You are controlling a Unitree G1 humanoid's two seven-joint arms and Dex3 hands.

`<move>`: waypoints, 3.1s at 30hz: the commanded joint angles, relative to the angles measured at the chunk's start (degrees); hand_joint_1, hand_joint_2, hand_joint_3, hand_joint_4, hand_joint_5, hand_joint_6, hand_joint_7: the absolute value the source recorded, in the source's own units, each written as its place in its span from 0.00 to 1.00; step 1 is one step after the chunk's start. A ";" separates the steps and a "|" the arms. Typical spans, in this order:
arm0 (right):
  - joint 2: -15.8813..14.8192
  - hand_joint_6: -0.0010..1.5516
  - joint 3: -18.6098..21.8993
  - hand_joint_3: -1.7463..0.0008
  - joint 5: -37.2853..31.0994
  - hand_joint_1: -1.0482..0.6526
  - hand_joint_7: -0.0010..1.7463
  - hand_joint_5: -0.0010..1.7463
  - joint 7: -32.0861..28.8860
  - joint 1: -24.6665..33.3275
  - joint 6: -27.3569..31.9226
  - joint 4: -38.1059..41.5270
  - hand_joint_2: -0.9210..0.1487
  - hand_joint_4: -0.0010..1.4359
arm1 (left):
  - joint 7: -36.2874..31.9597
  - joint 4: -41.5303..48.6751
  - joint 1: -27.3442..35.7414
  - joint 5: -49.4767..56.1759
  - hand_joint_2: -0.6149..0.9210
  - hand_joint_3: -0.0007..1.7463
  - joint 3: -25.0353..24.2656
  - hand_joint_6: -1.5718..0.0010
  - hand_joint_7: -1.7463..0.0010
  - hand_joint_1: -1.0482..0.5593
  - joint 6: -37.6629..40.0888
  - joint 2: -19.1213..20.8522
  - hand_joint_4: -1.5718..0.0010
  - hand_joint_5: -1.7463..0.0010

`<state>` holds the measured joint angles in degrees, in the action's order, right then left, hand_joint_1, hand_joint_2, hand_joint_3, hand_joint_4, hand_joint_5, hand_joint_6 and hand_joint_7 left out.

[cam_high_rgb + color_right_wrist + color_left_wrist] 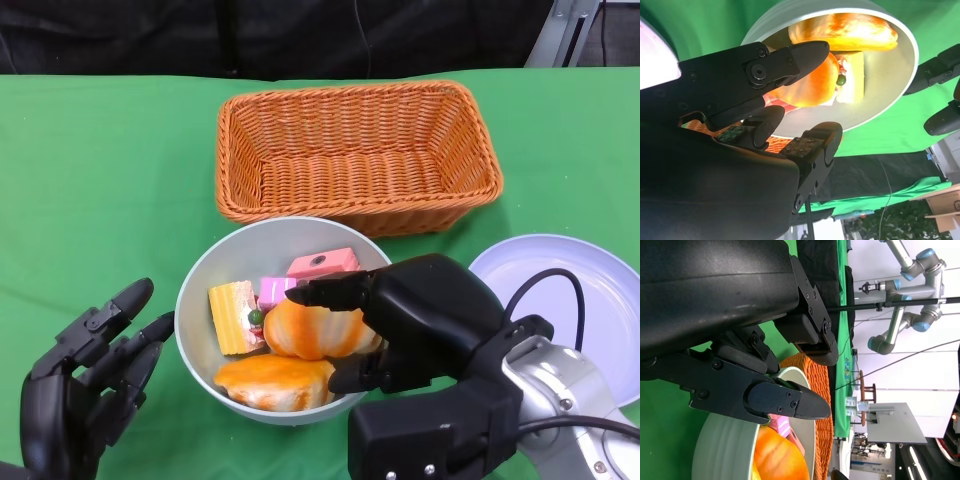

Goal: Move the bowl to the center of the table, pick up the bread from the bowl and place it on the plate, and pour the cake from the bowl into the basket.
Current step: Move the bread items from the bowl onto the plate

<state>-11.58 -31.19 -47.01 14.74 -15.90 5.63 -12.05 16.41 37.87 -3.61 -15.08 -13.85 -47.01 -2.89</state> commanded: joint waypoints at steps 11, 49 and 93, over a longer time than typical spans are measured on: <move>0.53 0.35 -0.18 0.98 -5.91 0.14 0.00 0.04 -10.20 -3.09 -4.14 7.99 0.00 0.49 | 0.28 1.85 0.22 -0.75 1.00 0.07 -0.21 0.47 1.00 0.25 -1.46 0.29 0.40 0.99; 3.37 0.30 -2.64 0.94 -7.90 0.11 0.00 0.01 -3.67 -8.97 -0.79 18.34 0.00 0.49 | 0.82 2.68 -0.10 -1.49 1.00 0.07 0.03 0.47 1.00 0.28 -2.69 -1.19 0.40 1.00; 8.04 0.68 -3.54 1.00 1.24 0.45 0.05 0.66 -23.80 -18.60 -13.04 44.77 0.04 0.51 | 2.42 9.42 -2.98 -2.14 1.00 0.08 -0.32 0.47 1.00 0.29 -6.71 -1.57 0.40 1.00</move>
<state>-3.63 -35.65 -47.10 -7.51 -34.67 -5.99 31.74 17.54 46.61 -5.98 -16.71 -14.09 -52.80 -5.11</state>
